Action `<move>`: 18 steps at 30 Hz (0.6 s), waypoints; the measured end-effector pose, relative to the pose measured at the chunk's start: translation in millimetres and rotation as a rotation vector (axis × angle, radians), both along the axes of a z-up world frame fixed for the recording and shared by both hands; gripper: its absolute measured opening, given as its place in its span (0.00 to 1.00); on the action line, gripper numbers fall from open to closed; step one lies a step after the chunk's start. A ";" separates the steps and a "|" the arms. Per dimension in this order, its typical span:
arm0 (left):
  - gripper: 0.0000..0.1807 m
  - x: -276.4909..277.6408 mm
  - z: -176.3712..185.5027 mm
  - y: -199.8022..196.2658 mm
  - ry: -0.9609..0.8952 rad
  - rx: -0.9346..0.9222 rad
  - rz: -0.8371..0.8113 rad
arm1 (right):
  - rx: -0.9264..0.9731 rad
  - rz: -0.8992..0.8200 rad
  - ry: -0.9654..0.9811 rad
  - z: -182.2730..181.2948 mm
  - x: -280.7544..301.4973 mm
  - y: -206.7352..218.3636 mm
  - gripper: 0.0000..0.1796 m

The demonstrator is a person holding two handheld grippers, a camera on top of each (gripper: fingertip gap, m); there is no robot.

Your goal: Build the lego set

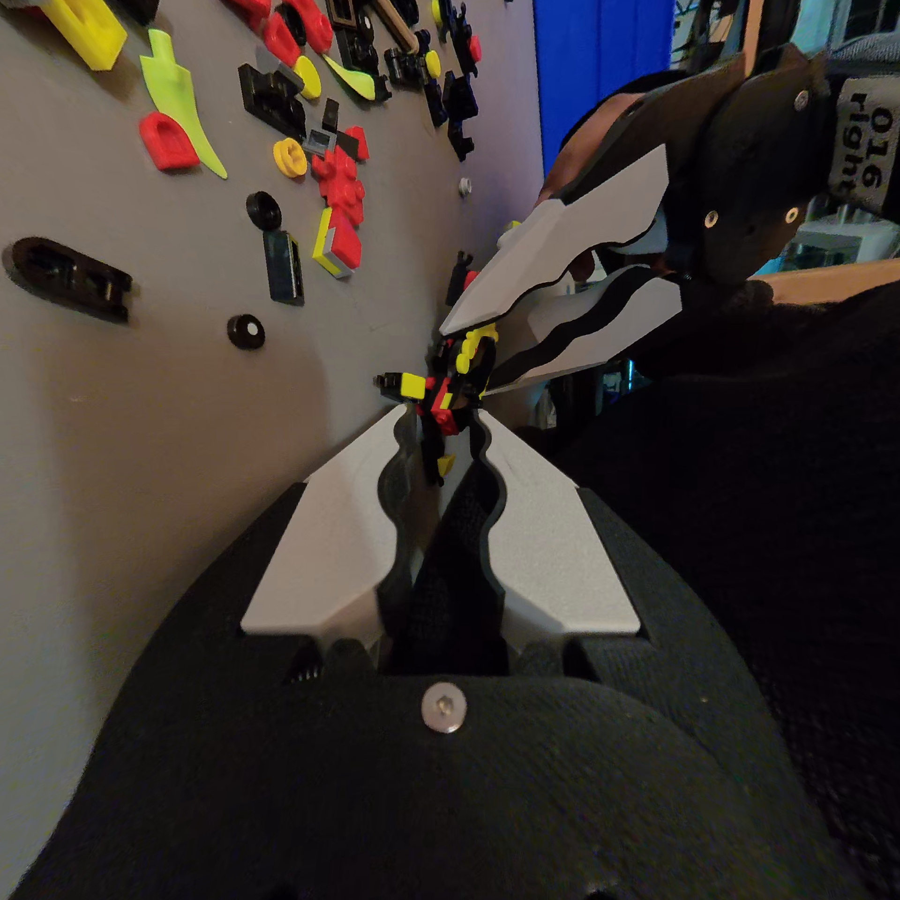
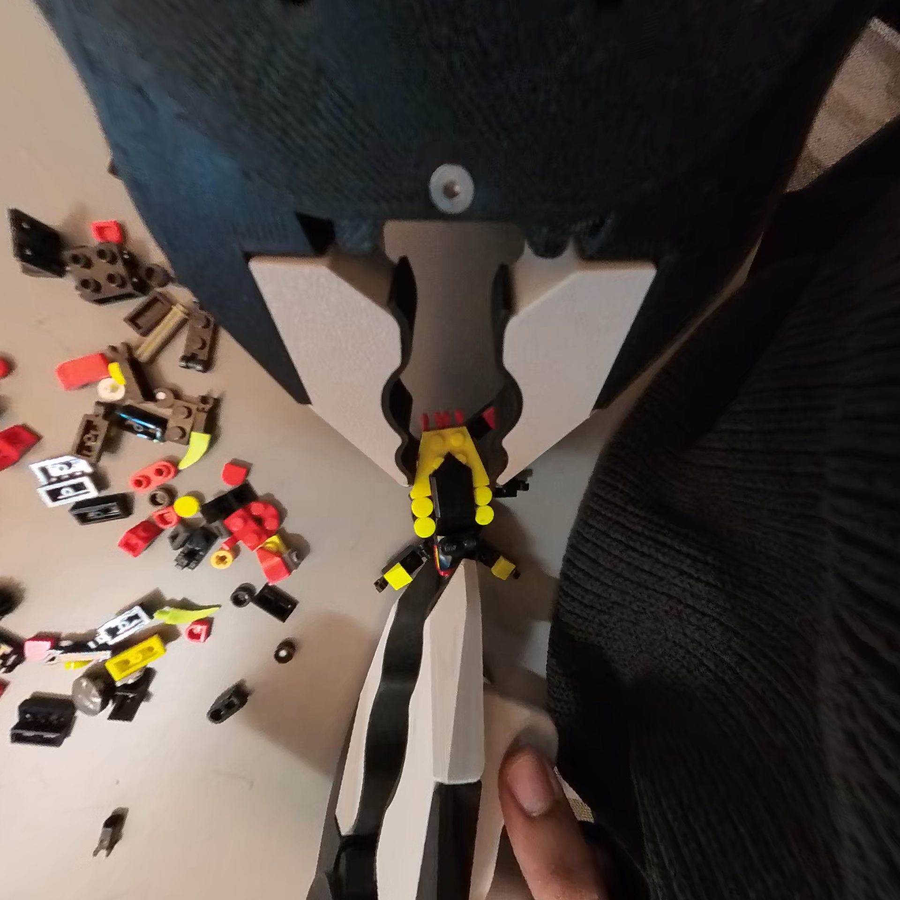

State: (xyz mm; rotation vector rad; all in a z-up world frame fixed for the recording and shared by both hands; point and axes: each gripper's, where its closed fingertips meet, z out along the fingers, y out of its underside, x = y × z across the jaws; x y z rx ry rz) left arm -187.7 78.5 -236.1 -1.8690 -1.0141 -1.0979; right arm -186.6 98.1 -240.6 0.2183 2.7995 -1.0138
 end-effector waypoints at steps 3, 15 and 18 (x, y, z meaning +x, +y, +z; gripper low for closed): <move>0.12 0.3 0.0 0.1 0.002 0.000 0.002 | -0.007 -0.001 -0.007 -0.9 0.3 -0.3 0.16; 0.11 0.4 0.3 0.7 -0.014 -0.002 0.011 | -0.018 -0.008 0.014 -1.7 2.2 0.6 0.16; 0.11 0.2 0.2 0.8 0.000 -0.003 0.012 | -0.021 -0.010 0.021 -1.5 2.0 0.1 0.15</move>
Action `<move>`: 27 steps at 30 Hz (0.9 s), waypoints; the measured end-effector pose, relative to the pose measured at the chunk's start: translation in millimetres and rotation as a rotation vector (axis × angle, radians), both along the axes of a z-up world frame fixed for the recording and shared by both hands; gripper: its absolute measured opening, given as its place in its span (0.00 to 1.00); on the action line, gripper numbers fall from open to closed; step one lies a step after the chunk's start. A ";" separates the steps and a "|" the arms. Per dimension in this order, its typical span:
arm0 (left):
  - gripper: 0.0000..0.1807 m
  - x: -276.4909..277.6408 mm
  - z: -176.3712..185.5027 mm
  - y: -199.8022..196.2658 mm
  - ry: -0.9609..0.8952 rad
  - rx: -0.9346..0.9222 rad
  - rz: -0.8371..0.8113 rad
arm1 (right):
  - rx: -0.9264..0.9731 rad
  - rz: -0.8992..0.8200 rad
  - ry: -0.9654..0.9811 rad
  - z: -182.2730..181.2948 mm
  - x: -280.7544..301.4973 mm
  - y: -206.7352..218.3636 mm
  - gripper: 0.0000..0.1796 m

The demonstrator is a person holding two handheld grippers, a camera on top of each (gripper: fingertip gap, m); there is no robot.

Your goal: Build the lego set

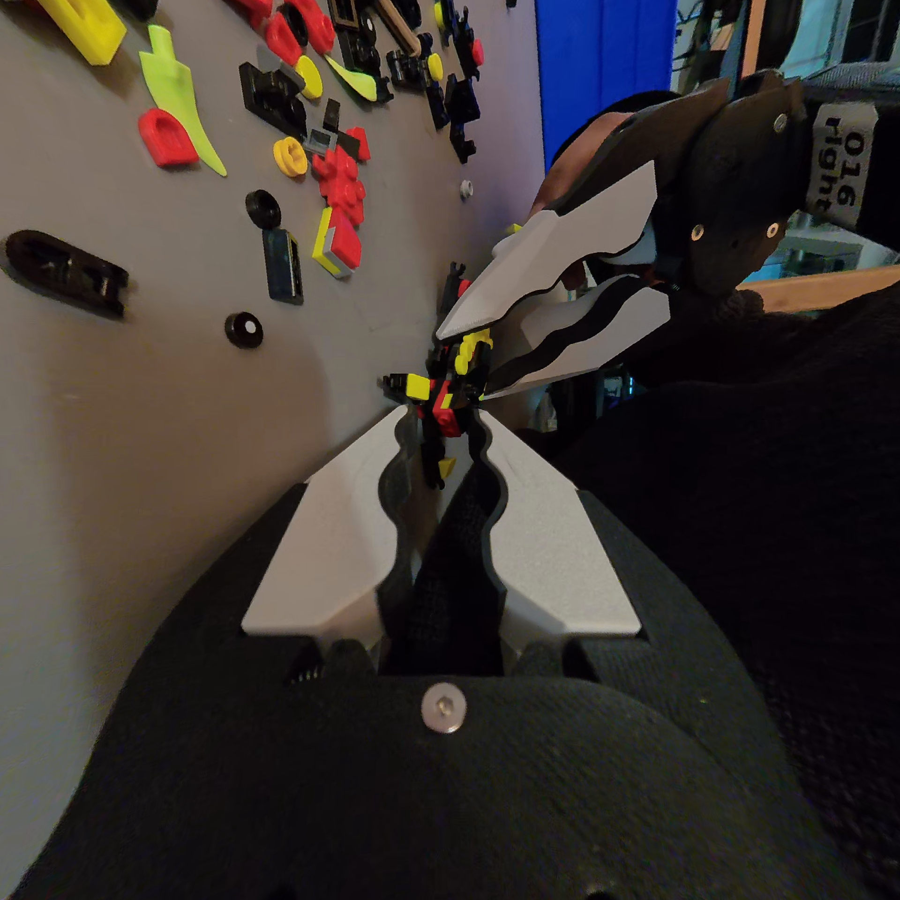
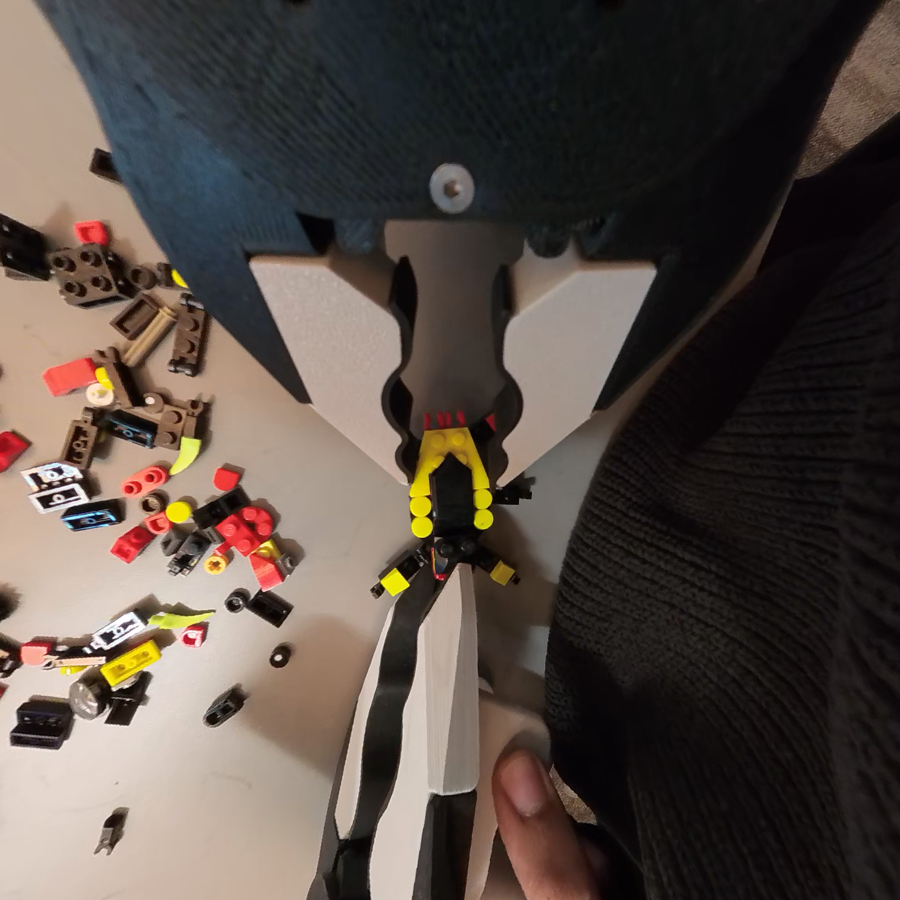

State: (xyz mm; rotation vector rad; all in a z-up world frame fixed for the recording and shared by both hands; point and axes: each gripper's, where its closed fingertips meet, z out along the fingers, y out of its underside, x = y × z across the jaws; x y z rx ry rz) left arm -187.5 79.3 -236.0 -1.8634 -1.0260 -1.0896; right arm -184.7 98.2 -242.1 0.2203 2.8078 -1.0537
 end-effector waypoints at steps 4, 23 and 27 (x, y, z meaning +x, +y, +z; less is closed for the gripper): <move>0.11 -0.5 -0.2 -0.5 0.007 -0.001 0.009 | -0.007 -0.006 0.003 -0.4 -0.1 -0.7 0.16; 0.20 0.6 16.6 1.8 0.097 0.025 0.063 | -0.134 -0.190 0.012 5.0 -5.6 7.5 0.17; 0.20 -9.3 27.7 -2.1 0.195 0.043 0.086 | -0.232 -0.284 0.045 28.2 -20.1 11.4 0.25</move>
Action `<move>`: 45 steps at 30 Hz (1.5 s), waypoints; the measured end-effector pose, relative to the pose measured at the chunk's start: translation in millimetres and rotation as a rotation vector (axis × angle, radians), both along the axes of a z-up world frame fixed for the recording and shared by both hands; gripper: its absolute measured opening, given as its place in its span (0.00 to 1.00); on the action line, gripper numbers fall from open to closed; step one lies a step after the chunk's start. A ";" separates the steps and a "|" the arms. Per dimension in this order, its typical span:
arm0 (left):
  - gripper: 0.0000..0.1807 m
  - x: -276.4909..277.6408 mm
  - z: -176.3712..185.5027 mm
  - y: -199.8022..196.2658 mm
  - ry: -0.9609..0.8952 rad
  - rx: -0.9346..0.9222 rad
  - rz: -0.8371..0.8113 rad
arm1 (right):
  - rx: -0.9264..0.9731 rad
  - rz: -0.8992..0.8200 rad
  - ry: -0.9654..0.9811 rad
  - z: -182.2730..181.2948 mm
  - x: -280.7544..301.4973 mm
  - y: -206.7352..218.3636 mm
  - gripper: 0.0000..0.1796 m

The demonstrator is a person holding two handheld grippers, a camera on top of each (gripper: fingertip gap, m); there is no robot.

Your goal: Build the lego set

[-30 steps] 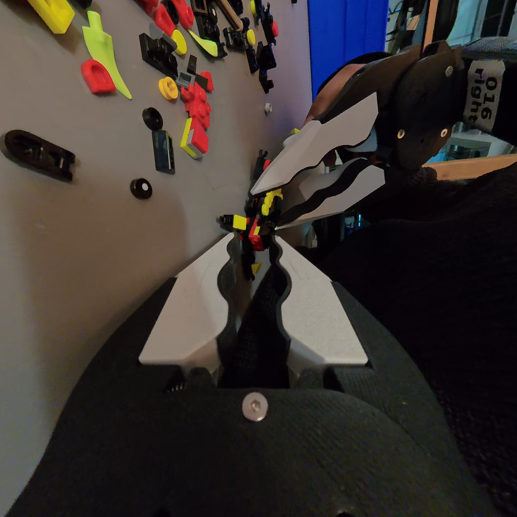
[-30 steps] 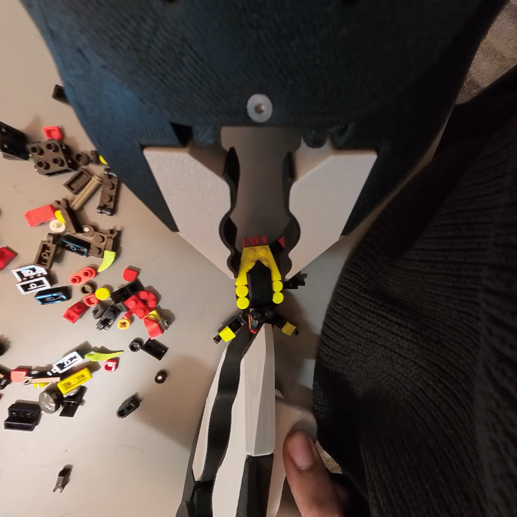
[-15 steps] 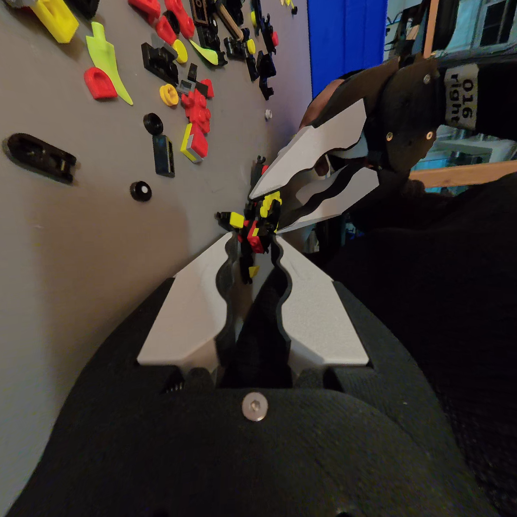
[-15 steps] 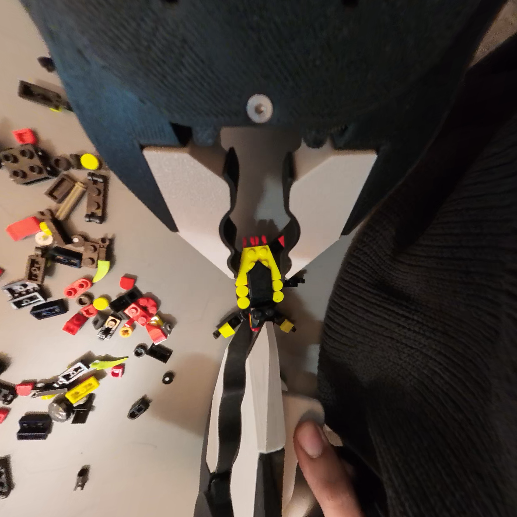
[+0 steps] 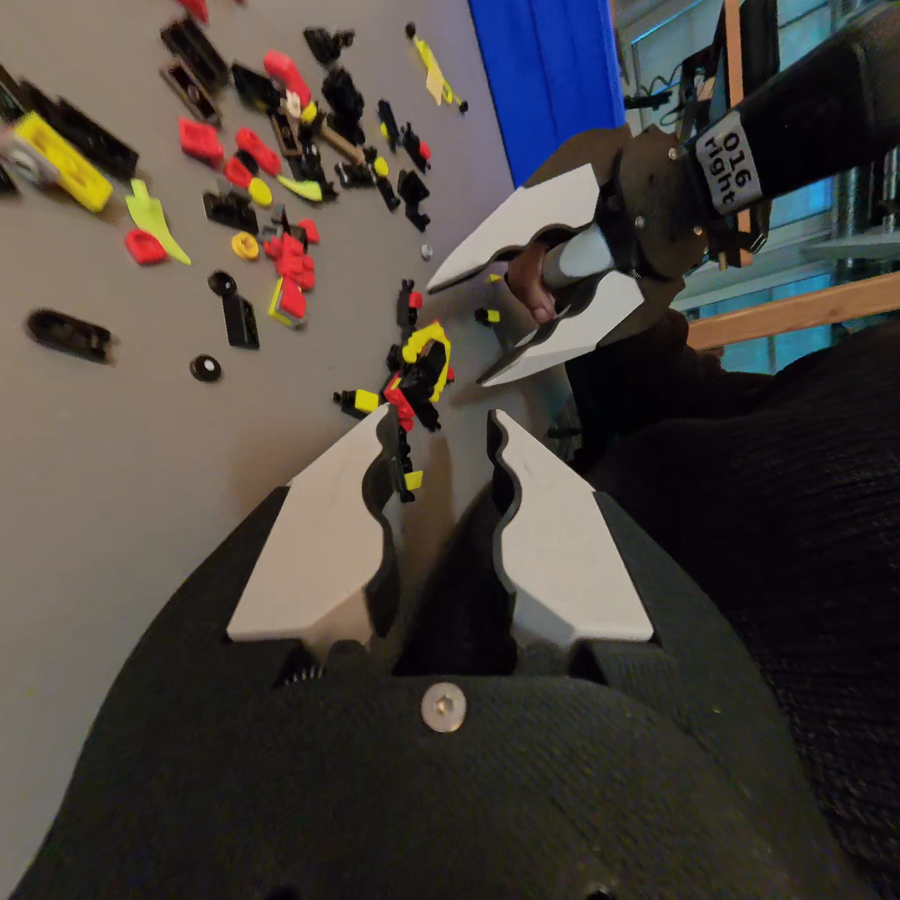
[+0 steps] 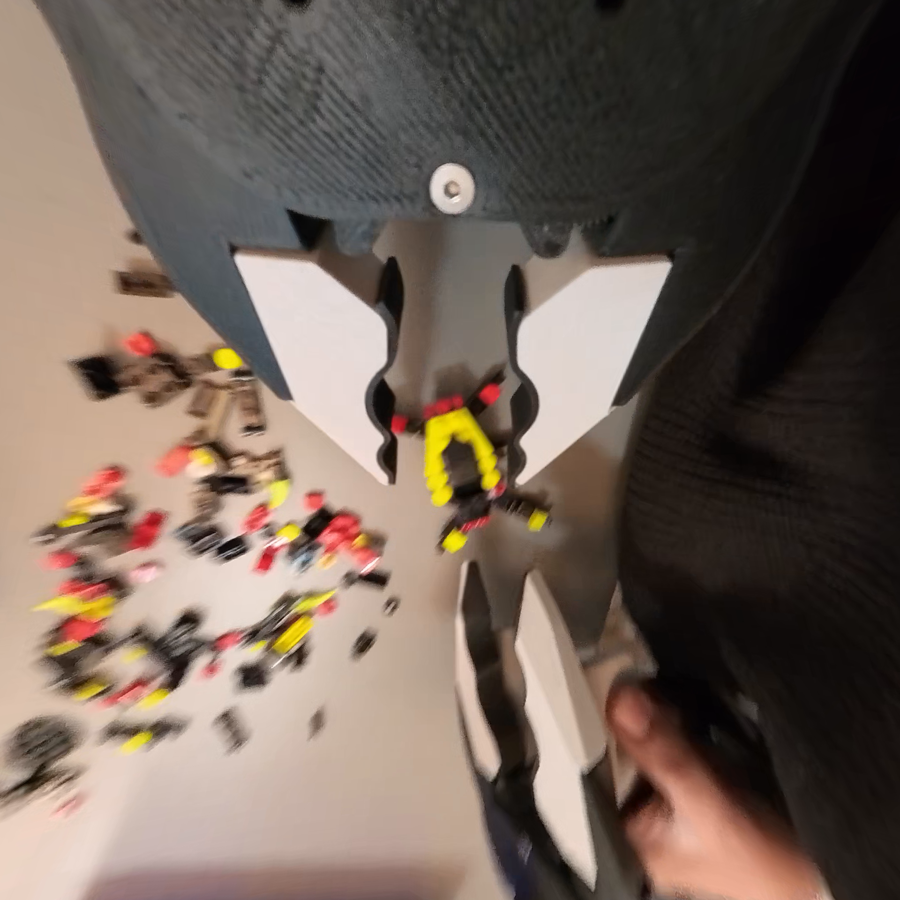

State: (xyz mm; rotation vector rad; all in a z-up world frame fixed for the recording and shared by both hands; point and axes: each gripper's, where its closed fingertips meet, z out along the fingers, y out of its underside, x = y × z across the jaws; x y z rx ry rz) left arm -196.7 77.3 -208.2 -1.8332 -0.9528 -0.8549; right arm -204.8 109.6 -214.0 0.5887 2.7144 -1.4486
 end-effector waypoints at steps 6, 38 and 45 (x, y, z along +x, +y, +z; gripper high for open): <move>0.20 -17.1 9.8 -2.6 0.166 -0.002 -0.041 | -0.126 -0.258 0.081 35.0 -59.9 13.2 0.27; 0.20 -29.4 28.8 -13.0 0.146 0.202 -0.035 | 0.253 -0.548 0.117 -6.0 -230.6 36.1 0.00; 0.20 -27.3 26.4 -12.8 0.151 0.185 -0.042 | 0.054 -0.600 0.013 5.7 -231.6 40.2 0.00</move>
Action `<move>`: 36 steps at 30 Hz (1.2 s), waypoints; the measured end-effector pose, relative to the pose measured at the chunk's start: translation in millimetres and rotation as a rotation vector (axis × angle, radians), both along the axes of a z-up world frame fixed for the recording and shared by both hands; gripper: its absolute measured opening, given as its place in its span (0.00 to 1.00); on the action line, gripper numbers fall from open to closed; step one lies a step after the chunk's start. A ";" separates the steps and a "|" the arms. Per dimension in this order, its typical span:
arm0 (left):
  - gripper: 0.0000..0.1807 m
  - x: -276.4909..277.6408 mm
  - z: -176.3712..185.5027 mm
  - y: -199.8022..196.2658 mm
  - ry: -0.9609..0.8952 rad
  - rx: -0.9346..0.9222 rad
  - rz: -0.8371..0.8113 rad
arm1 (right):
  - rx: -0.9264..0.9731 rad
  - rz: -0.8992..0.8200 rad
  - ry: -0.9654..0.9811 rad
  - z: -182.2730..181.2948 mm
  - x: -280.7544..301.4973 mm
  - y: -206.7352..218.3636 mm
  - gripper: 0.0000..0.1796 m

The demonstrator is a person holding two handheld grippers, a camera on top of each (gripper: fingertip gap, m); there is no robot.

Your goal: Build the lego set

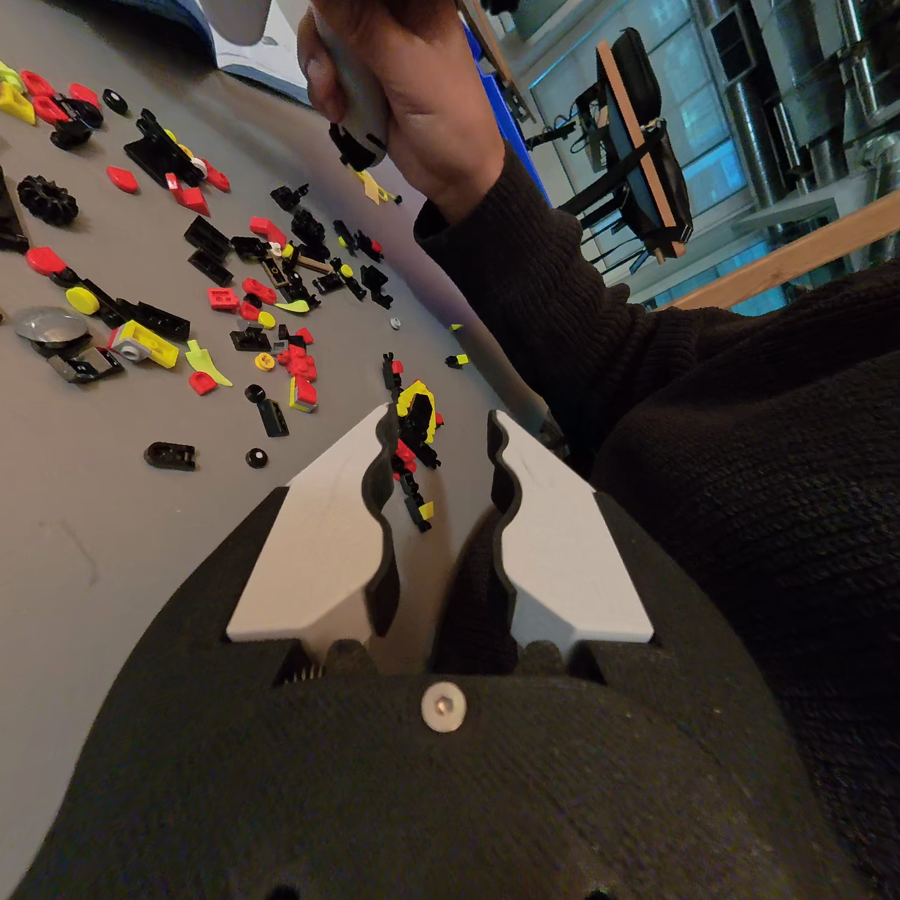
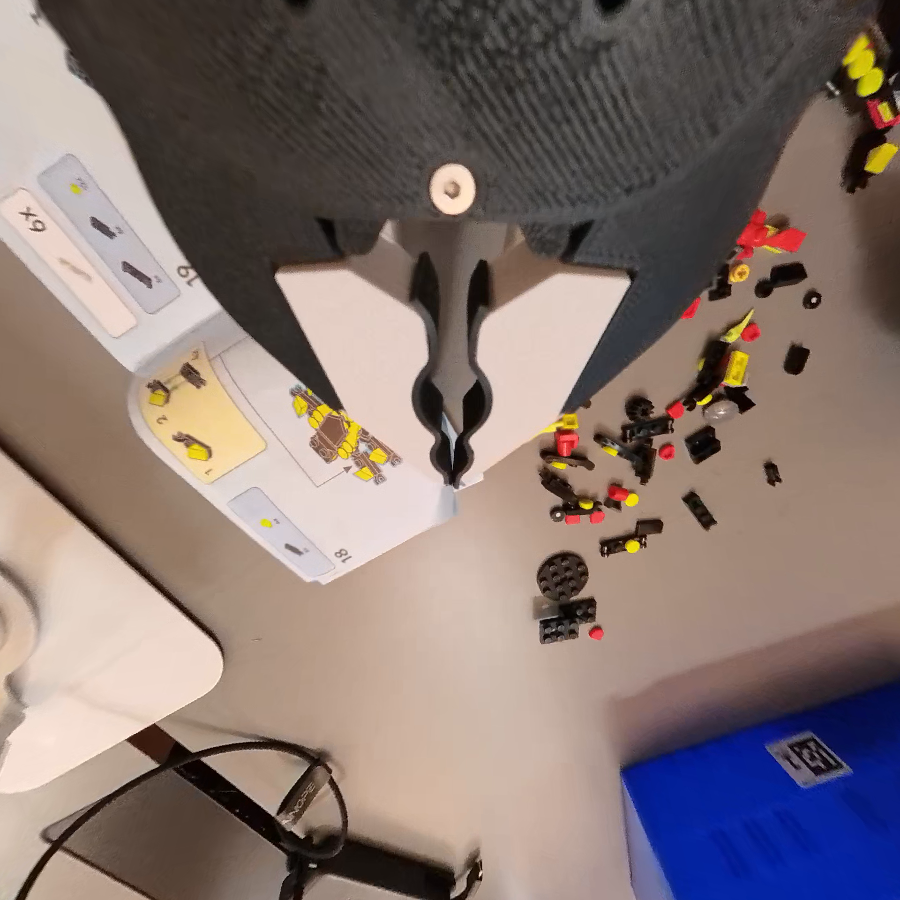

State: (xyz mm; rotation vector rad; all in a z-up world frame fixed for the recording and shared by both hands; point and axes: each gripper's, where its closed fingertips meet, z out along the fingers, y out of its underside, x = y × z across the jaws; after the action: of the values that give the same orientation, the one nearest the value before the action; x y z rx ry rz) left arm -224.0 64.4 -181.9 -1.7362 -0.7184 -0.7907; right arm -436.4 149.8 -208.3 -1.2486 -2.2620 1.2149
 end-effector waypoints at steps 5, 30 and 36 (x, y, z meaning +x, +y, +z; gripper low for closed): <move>0.20 -1.3 -1.1 -0.7 -0.003 -0.006 0.006 | -0.007 0.012 -0.002 0.4 1.0 1.3 0.00; 0.19 -2.6 -2.7 -1.1 -0.040 -0.002 0.010 | 0.041 -0.079 0.040 0.4 -5.3 38.6 0.34; 0.20 1.2 -3.9 0.7 -0.046 -0.007 -0.005 | 0.191 -0.222 -0.073 -23.2 -26.1 51.2 0.41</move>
State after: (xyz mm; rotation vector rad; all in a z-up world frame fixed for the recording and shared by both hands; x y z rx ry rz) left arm -222.8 65.1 -185.8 -1.7320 -0.7485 -0.8346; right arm -462.5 201.0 -231.5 -1.4434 -2.1596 0.8673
